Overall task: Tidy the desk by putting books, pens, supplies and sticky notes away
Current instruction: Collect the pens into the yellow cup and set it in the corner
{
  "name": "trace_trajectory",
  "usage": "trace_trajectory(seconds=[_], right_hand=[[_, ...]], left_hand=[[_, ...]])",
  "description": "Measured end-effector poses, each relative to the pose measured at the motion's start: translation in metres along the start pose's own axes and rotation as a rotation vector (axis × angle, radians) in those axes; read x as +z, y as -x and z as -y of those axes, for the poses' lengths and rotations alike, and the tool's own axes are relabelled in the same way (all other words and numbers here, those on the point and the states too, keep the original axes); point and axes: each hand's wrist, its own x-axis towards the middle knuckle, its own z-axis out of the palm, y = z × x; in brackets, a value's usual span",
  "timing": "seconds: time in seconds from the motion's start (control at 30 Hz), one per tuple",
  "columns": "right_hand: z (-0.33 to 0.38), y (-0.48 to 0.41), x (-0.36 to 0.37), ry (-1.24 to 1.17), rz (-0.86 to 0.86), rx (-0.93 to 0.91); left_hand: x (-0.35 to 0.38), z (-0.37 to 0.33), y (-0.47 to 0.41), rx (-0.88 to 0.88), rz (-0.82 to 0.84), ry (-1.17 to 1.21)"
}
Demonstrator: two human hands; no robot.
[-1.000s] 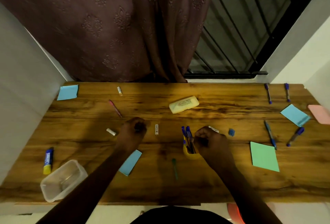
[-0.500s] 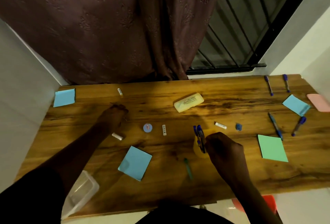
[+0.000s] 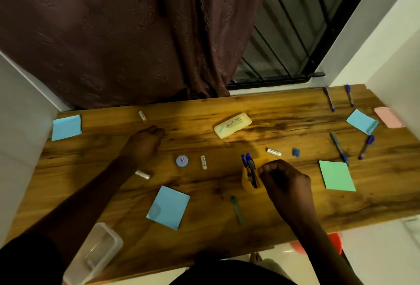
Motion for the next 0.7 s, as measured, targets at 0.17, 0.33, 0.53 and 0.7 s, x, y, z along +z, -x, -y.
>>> trace_trajectory(seconds=[0.17,0.33,0.53,0.7], right_hand=[[-0.02,-0.016,-0.02,0.045,-0.089,0.027],[-0.054,-0.038,-0.055,0.027,-0.081,0.049],[-0.115,-0.068,-0.105,0.082,-0.056,0.005],[-0.181,-0.106,-0.143,0.357,-0.041,-0.031]], left_hand=[[-0.031,-0.068,-0.013,0.05,-0.257,0.291],[-0.052,-0.154,-0.026,0.063,-0.397,0.513],[-0.066,-0.243,-0.055,0.072,-0.43,0.598],[-0.055,-0.304,-0.074,0.037,-0.418,0.626]])
